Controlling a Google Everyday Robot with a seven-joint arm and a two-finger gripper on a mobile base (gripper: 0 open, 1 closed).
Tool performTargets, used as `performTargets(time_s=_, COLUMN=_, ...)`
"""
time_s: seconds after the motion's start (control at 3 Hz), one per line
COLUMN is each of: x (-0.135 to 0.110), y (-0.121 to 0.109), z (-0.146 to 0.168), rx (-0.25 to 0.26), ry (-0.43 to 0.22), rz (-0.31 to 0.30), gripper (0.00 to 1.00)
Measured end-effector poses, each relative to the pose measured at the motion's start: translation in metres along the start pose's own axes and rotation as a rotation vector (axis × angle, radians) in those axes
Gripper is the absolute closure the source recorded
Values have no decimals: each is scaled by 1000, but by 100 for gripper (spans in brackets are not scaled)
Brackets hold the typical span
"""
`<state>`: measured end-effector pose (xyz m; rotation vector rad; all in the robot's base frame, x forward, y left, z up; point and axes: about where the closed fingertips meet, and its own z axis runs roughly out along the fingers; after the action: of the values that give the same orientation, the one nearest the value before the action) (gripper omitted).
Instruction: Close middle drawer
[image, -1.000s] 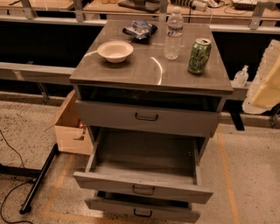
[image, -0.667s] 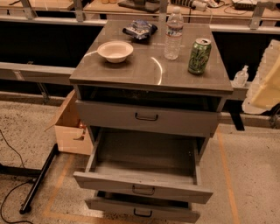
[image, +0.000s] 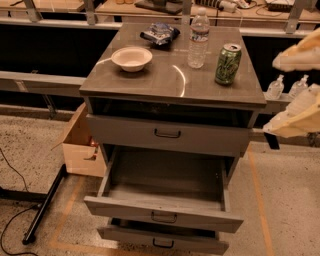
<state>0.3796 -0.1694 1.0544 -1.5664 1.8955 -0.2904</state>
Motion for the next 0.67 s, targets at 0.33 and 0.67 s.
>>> performTargets(time_s=0.33, x=12, y=20, z=27, rx=1, ry=-41, rz=46, gripper=63)
performTargets(time_s=0.67, x=30, y=41, z=69, rx=-16, ry=-42, rz=73, gripper=86)
